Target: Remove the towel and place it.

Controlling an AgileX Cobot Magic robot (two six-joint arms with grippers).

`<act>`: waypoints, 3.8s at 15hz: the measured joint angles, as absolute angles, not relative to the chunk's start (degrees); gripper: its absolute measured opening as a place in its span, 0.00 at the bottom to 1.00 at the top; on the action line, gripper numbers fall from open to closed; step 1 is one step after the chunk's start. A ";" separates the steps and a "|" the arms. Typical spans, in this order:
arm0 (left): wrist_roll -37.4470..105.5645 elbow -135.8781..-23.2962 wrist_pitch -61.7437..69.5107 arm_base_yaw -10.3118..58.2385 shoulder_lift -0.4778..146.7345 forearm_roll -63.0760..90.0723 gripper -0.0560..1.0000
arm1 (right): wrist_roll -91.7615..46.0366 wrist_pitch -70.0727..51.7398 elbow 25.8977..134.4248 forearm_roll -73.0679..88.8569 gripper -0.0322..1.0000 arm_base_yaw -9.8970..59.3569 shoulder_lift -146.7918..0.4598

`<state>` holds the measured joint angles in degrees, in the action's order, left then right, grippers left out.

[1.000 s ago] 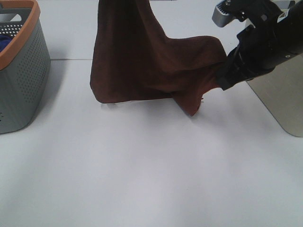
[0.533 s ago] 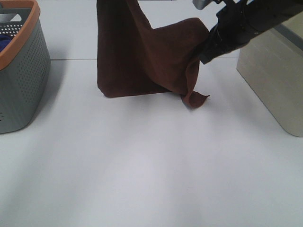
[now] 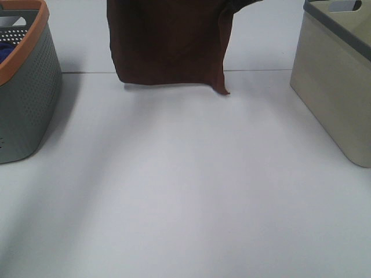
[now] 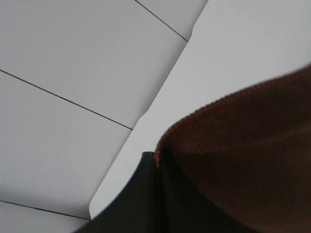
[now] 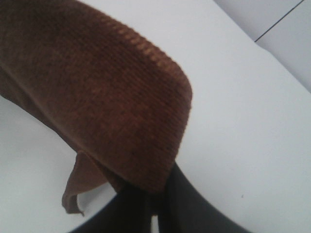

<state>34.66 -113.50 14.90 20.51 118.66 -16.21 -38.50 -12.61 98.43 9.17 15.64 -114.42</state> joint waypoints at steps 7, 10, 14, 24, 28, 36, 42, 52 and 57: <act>36.84 -113.33 39.71 24.75 123.87 -11.86 0.05 | -38.50 -34.55 96.20 9.40 0.03 13.35 -119.98; 40.16 -113.33 59.70 25.55 123.87 -5.73 0.05 | -41.14 -51.28 96.14 16.67 0.03 13.35 -119.98; 50.36 -113.33 68.98 25.27 124.22 0.92 0.05 | -42.51 -61.94 96.14 20.17 0.03 13.35 -120.95; 53.40 -106.86 69.67 25.27 127.31 2.46 0.05 | -43.95 -61.99 87.26 21.77 0.03 13.35 -124.10; 54.89 -103.02 69.61 25.27 127.31 2.41 0.05 | -44.18 -61.99 87.03 22.12 0.07 13.35 -124.10; 55.12 -102.39 69.67 25.27 127.31 2.41 0.09 | -32.03 -61.99 87.03 22.98 0.75 13.35 -124.05; 51.68 -102.39 69.67 25.27 127.31 3.38 0.50 | -30.19 -61.99 87.03 22.98 0.76 13.35 -119.46; 46.41 -102.39 69.56 25.27 125.48 3.55 0.90 | -27.27 -61.99 87.03 22.98 0.76 13.35 -111.15; 38.39 -104.85 69.73 25.27 124.79 3.84 0.99 | -25.67 -61.99 87.03 22.98 0.76 13.35 -106.86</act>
<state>38.39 -104.85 69.73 25.27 124.79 3.84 -25.67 -61.99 87.03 22.98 13.35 -106.86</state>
